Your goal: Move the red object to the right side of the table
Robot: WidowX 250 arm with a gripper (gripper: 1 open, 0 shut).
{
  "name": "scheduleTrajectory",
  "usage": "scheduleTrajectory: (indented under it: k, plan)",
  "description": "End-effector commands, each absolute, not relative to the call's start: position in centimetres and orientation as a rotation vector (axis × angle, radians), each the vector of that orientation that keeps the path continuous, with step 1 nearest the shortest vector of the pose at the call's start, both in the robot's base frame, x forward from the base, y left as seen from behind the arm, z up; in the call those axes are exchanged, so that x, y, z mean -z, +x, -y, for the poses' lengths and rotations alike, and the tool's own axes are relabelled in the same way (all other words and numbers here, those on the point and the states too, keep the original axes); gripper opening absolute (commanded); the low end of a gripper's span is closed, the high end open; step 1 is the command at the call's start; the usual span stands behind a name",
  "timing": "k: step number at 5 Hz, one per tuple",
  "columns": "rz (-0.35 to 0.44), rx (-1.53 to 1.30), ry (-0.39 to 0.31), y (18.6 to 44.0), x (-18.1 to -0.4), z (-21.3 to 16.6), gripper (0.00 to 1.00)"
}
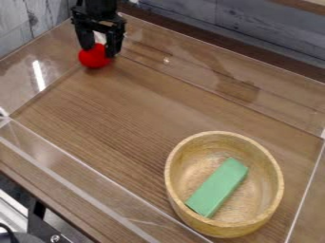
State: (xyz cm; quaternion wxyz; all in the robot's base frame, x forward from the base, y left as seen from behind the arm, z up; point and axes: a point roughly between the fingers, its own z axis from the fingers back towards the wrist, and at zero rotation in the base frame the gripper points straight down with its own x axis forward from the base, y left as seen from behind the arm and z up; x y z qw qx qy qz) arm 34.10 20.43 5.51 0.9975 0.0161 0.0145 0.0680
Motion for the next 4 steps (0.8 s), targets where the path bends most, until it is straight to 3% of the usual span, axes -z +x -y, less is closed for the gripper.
scheduleTrajectory:
  k: [1,4]
  plan:
    - [0.022,-0.151,0.057,34.6,-7.5,-21.1,1.0]
    - [0.003,-0.154,0.066,35.1,-5.7,-21.7,1.0]
